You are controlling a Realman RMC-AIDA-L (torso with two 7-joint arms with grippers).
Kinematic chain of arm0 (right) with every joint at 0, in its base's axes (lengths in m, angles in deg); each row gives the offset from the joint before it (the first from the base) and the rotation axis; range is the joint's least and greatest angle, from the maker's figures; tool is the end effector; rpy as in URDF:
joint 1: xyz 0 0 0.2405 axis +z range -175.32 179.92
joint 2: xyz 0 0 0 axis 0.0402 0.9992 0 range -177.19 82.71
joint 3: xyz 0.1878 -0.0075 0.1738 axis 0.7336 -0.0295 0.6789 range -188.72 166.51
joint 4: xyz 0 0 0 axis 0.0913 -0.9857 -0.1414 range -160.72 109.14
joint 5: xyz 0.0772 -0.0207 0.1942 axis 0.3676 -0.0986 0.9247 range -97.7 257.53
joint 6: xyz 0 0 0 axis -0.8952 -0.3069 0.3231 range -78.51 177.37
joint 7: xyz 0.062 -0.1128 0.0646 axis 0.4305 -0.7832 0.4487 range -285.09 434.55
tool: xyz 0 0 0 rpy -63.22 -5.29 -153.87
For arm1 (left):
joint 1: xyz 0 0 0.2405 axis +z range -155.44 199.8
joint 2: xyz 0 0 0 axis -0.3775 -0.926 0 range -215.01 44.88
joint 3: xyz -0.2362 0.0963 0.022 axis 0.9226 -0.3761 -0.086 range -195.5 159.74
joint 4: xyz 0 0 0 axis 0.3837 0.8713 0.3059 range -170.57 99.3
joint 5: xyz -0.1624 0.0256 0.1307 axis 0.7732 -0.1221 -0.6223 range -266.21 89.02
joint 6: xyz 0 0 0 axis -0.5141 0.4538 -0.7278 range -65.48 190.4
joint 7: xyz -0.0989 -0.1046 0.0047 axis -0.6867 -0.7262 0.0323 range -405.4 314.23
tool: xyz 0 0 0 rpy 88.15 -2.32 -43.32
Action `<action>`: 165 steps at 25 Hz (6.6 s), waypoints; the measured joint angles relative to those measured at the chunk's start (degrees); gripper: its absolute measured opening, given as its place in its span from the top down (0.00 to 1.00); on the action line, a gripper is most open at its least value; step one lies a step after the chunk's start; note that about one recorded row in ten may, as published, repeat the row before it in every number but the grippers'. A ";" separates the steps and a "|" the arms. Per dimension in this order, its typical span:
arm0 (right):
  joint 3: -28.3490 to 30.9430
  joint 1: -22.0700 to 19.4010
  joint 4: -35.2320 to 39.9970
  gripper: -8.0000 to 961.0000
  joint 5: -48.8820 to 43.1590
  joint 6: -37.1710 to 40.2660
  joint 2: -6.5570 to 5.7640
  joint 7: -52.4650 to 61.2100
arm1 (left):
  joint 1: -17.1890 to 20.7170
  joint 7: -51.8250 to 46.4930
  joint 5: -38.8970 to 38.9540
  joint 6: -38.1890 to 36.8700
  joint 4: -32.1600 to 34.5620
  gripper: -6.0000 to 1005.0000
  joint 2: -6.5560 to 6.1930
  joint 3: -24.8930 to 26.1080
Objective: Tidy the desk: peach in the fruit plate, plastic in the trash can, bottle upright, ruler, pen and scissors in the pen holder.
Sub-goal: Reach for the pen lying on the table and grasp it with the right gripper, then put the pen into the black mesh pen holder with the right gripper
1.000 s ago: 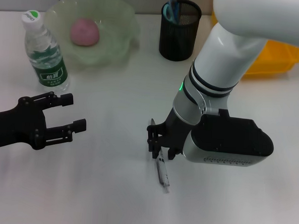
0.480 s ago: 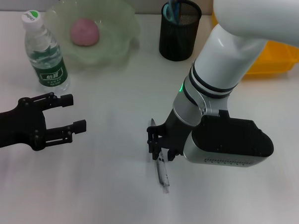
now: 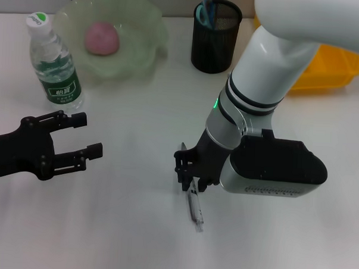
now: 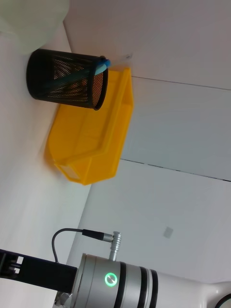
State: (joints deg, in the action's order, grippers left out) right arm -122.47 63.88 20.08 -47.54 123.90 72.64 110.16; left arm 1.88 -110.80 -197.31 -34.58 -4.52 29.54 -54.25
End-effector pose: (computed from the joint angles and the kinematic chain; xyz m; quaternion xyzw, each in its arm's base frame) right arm 0.1047 0.3433 -0.1302 0.6620 0.6983 0.1704 0.2123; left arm -0.3164 0.2712 0.0265 -0.9219 -0.1973 -0.2886 0.1673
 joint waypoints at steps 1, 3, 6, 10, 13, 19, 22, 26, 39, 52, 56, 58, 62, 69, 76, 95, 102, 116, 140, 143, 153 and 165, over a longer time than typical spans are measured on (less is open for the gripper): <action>0.00 0.11 -0.12 0.72 0.02 0.00 0.00 0.00 | 0.00 0.00 0.00 -0.06 0.00 0.22 0.00 0.01; 0.00 0.25 -0.32 0.73 0.07 -0.03 0.00 -0.02 | 0.00 0.00 0.00 -0.10 0.00 0.22 0.00 0.01; -0.16 0.70 -0.96 0.73 0.59 -0.39 0.00 -0.06 | 0.00 0.01 0.00 -0.07 0.00 0.22 0.00 -0.01; -0.29 0.93 -1.28 0.74 0.82 -0.82 0.00 -0.18 | 0.00 0.04 0.00 -0.01 0.00 0.22 0.01 -0.13; -0.64 0.92 -1.30 0.75 1.07 -1.18 0.00 -0.19 | 0.05 0.41 0.00 -0.11 0.00 0.22 0.05 -0.19; -1.90 0.82 -1.31 0.76 2.24 -1.64 0.00 -0.19 | 0.32 0.54 0.00 -0.20 0.00 0.22 0.09 -0.29; -2.35 0.76 -1.31 0.76 2.32 -1.64 0.00 -0.10 | 0.48 0.54 0.00 -0.24 -0.10 0.22 0.09 -0.28; -2.49 0.56 -1.14 0.77 2.40 -1.63 0.00 0.21 | 0.50 0.54 0.00 -0.26 -0.14 0.22 0.09 -0.28; -2.55 0.84 -1.27 0.79 2.40 -1.61 0.00 0.46 | 0.52 0.54 0.00 -0.26 0.00 0.22 0.09 -0.27; -2.59 1.00 -1.56 0.79 2.39 -1.59 0.00 0.65 | 0.58 0.65 0.00 -0.26 0.00 0.22 0.09 -0.27; -2.61 1.01 -1.57 0.79 2.39 -1.47 0.00 0.83 | 0.61 0.68 0.00 -0.26 0.00 0.22 0.09 -0.27; -2.63 1.01 -1.65 0.79 2.39 -1.43 0.00 0.86 | 0.61 0.72 0.00 -0.30 0.00 0.22 0.09 -0.28; -2.63 1.01 -1.87 0.80 2.39 -1.43 0.00 0.88 | 0.58 1.18 0.00 -0.33 0.00 0.22 0.09 -0.27; -3.74 1.00 -2.01 0.81 3.35 -1.55 0.00 0.89 | 0.53 1.24 0.00 -0.35 0.00 0.22 0.09 -0.27; -3.90 1.00 -2.01 0.83 3.40 -1.60 0.00 1.01 | 0.56 1.24 0.00 -0.35 0.00 0.22 0.14 -0.27; -1.48 -2.26 5.64 0.88 -0.90 1.63 -0.24 5.08 | 0.71 1.77 0.16 -1.19 -0.16 0.22 -0.11 0.18; 10.79 -4.76 11.88 0.88 -5.31 11.26 -0.39 9.54 | 0.21 0.75 0.51 -2.51 0.03 0.22 -0.97 0.99; 35.87 -14.40 25.96 0.88 -5.26 24.47 -0.74 17.61 | -0.10 0.35 0.59 -3.06 0.70 0.22 -1.30 3.72; 74.09 -22.75 16.25 0.88 17.05 35.30 -2.89 31.96 | -1.18 0.43 0.38 -4.98 0.19 0.22 0.05 3.38; 76.55 -24.13 13.65 0.88 21.01 32.89 -2.90 34.58 | -1.39 0.49 0.02 -5.34 0.17 0.22 0.95 2.52; 77.19 -24.83 4.14 0.88 31.66 15.41 -3.88 50.49 | -1.35 3.87 0.20 -5.15 0.17 0.22 3.15 0.67; 72.89 -17.40 -6.58 0.86 31.18 -4.73 -4.15 59.57 | -1.06 9.13 0.08 -5.77 -3.95 0.22 3.58 -0.51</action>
State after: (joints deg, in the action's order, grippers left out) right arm -49.57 46.47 13.50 -16.37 119.17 68.49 169.73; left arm 0.83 -101.68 -197.24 -40.35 -8.47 33.12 -54.77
